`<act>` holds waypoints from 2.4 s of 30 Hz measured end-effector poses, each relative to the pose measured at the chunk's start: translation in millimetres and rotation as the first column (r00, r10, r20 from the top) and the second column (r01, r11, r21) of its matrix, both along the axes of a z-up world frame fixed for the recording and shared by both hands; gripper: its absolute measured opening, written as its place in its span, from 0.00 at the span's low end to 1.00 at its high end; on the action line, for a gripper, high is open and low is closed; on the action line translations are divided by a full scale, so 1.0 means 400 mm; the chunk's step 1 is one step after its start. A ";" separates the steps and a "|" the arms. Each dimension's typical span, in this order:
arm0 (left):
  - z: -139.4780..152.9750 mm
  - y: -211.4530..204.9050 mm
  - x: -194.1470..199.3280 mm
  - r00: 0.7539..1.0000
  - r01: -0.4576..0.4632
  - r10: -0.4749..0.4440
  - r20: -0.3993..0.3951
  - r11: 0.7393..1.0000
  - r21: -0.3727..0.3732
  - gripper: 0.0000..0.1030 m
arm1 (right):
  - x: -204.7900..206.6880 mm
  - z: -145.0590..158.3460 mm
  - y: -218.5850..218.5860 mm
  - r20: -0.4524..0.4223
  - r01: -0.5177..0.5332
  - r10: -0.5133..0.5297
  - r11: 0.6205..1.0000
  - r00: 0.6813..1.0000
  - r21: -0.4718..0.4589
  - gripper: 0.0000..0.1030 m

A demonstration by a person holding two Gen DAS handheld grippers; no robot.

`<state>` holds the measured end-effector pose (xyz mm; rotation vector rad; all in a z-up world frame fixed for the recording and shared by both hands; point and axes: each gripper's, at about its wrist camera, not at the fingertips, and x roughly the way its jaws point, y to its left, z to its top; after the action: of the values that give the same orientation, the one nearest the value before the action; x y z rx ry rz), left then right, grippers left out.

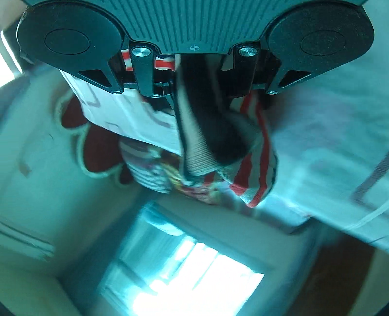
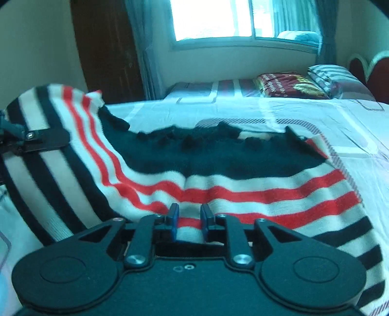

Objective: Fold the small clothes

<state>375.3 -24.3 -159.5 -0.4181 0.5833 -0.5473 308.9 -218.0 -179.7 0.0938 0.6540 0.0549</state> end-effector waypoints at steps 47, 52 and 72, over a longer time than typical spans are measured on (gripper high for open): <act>-0.112 -0.281 -0.034 0.996 0.084 -0.069 -0.059 0.941 0.327 0.94 | -0.095 0.005 -0.323 -0.115 0.193 -0.163 0.921 0.980 0.339 0.36; -0.059 -0.251 -0.007 1.000 0.010 -0.013 0.008 0.954 0.298 0.94 | -0.144 0.097 -0.305 0.088 0.115 -0.140 0.962 0.986 0.248 0.26; -0.066 -0.303 0.021 0.998 0.061 -0.052 -0.038 0.945 0.322 0.96 | -0.146 0.121 -0.368 0.074 0.196 -0.207 0.972 0.976 0.126 0.35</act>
<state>383.7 -145.3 -185.9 -0.0982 0.7020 -0.4899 250.5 -365.0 -131.2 0.2705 0.5518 -0.0982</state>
